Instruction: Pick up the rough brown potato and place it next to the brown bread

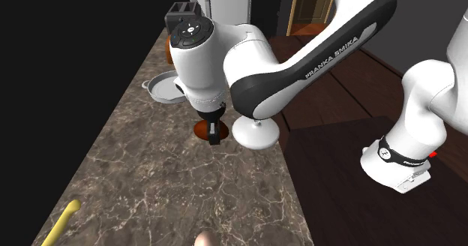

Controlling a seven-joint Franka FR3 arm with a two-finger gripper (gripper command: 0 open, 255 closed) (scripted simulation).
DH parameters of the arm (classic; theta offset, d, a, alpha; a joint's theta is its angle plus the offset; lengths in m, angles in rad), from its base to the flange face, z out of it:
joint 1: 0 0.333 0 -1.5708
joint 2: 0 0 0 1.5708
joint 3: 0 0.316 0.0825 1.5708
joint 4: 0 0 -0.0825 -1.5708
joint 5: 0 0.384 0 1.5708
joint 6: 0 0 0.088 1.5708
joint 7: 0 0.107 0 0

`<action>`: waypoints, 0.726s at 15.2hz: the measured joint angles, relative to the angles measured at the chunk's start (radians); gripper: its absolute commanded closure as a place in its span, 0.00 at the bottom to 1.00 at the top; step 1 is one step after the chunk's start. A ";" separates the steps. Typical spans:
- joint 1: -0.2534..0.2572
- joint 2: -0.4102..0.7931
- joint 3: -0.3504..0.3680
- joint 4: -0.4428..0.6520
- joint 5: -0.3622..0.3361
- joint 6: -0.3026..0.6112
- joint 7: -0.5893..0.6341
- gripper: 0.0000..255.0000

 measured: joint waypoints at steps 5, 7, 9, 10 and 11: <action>-0.005 0.020 -0.005 -0.018 -0.009 0.039 0.007 0.00; -0.005 0.022 -0.006 -0.018 -0.009 0.040 0.007 0.00; -0.005 0.022 -0.006 -0.018 -0.009 0.041 0.007 0.00; -0.005 0.022 -0.006 -0.018 -0.009 0.041 0.007 1.00; -0.005 0.021 -0.005 -0.017 -0.009 0.041 0.007 1.00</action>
